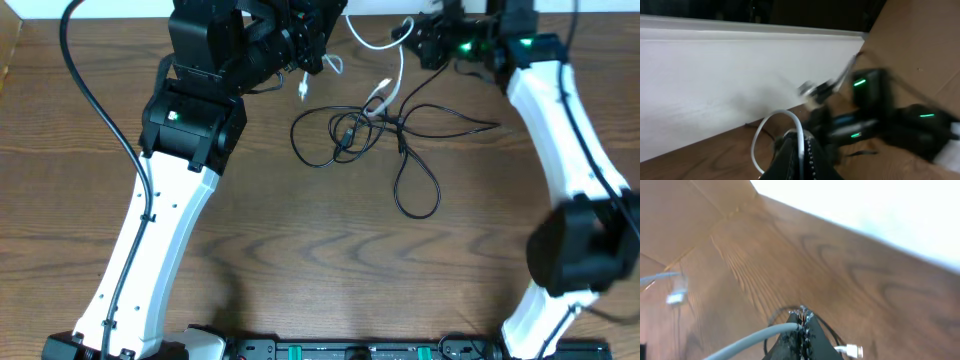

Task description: Untangle cables

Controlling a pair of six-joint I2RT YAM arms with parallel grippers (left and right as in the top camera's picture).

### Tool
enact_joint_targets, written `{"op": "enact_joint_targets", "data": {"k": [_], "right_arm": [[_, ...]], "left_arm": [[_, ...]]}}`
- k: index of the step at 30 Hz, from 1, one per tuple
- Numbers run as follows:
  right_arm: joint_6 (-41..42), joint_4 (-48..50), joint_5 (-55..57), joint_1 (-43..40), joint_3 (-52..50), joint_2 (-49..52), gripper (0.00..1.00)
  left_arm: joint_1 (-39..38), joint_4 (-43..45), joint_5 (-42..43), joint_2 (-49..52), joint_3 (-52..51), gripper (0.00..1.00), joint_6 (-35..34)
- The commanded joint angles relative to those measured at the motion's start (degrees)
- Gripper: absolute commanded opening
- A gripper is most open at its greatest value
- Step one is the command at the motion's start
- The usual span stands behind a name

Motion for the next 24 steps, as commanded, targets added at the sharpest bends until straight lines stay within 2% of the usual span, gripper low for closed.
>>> {"op": "enact_joint_targets", "data": {"k": [1,6,14,17,24], "right_arm": [[2.1,-1.33,5.29,0.0,1.99,-9.16,0.01],[1.7,-6.1,13.29,-0.48,1.99,-13.64,0.01],[-1.16,-11.63,9.33,0.55,1.97,-13.07,0.01],[-0.63,-11.5,9.35,-0.85,1.99,-13.2,0.01],[0.22,-14.32,9.77,-4.7,1.99,-13.49,0.01]], "left_arm": [[0.13,0.26,-0.59,-1.46,1.38,0.07,-0.28],[0.07,0.24,-0.48,-0.85,1.36,0.07,-0.33],[-1.01,0.07,-0.44,3.1,1.33,0.08,-0.87],[-1.16,0.0,-0.04,4.76,1.31,0.16,-1.03],[-4.61,2.05,-0.04,9.11,1.31,0.17,-1.03]]}}
